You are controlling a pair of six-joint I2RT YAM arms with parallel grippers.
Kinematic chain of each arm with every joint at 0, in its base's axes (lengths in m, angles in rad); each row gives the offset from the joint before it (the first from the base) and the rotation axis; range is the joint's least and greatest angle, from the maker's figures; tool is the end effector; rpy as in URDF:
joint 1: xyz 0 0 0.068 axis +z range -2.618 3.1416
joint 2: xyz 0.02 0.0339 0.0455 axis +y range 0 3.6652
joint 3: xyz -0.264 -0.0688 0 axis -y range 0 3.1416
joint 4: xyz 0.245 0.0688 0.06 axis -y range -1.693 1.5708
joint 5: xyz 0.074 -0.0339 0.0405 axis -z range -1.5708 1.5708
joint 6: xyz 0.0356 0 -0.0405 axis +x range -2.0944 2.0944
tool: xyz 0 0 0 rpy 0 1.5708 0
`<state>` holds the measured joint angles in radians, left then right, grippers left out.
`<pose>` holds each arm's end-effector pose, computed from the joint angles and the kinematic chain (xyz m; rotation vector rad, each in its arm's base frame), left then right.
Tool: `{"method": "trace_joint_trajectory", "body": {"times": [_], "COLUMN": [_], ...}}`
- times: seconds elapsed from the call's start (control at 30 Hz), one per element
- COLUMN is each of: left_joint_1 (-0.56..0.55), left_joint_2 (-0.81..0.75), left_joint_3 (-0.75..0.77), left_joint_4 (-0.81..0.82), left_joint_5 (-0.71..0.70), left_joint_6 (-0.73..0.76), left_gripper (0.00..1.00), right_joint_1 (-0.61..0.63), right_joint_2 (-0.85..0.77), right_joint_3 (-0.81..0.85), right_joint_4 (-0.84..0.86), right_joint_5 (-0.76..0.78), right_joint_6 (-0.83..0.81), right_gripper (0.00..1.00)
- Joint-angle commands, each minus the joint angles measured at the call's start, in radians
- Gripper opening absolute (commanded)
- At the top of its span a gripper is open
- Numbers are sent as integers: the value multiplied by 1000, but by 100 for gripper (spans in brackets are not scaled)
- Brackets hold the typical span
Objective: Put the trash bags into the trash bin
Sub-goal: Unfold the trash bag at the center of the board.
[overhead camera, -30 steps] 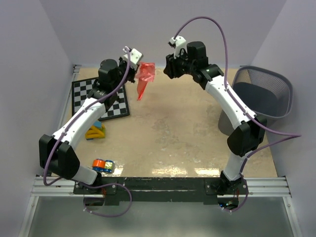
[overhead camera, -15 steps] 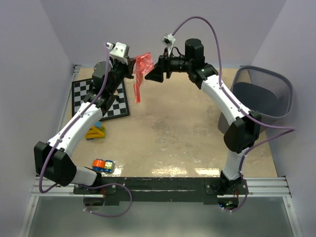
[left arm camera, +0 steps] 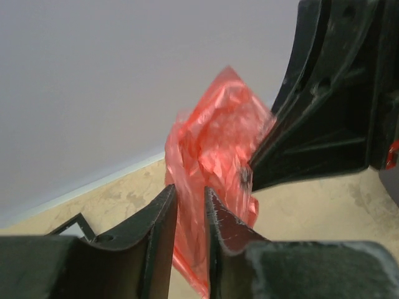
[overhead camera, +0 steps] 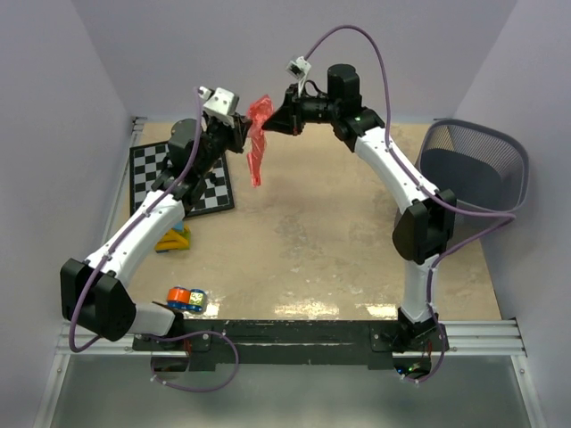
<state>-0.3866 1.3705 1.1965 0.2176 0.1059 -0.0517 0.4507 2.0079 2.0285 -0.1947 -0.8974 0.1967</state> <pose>0.3028 -0.1273 0.3937 0.3409 1.5048 -0.4295 0.4111 0.2299 0.4010 -0.9028 1.6099 1.2380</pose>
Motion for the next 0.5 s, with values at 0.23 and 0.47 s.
{"method": "trace_joint_trajectory", "body": {"times": [0.23,0.47], "left_joint_1": [17,28], "left_joint_2": [16,32], "left_joint_3": [97,146], "left_joint_4": [-77,-92], "left_joint_5": [95,155], "left_joint_6": [360,431], "left_gripper": [42,56], "right_joint_1": [52,68], "right_joint_2": [-37,-54], "right_joint_3": [219,210], "right_joint_4": [-466,-519], "right_joint_5": [133,170], "right_joint_6": [-768,-870], "right_gripper": [0,0]}}
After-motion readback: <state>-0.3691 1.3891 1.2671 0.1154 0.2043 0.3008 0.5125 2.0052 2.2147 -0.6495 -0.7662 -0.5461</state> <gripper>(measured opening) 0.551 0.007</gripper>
